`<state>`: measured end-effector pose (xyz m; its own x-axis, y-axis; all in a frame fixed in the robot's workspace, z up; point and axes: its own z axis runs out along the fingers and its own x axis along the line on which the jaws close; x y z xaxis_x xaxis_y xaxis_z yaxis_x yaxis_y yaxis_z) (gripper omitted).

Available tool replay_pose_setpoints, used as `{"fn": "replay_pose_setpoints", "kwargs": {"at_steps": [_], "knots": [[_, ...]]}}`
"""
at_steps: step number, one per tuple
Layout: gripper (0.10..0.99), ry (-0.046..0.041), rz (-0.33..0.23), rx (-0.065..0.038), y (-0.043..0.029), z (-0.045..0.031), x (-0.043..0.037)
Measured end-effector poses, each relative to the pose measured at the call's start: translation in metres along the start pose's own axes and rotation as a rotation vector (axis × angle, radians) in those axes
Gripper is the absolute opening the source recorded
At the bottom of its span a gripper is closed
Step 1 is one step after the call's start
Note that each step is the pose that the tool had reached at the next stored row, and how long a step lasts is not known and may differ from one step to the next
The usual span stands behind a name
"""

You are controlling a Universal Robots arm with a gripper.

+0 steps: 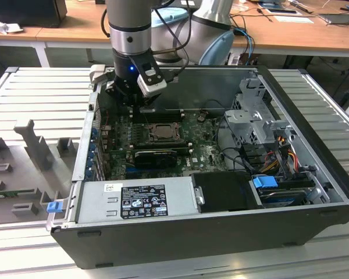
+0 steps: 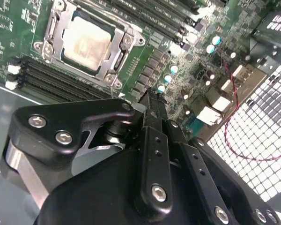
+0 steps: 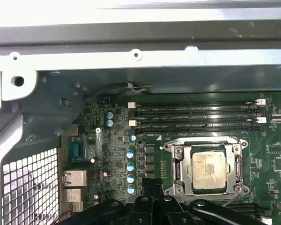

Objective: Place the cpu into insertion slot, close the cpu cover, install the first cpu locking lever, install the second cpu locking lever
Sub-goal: 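Install the first cpu locking lever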

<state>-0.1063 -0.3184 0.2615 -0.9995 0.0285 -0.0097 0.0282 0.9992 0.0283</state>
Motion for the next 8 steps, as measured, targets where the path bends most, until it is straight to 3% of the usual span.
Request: {"fn": "replay_pose_setpoints", "kwargs": {"at_steps": [5,8], "knots": [[0.106,0.0002,-0.001,-0.001,0.0087,0.0007,0.0017],[0.106,0.0014,-0.029,-0.001,0.0105,0.0009,0.0018]]}}
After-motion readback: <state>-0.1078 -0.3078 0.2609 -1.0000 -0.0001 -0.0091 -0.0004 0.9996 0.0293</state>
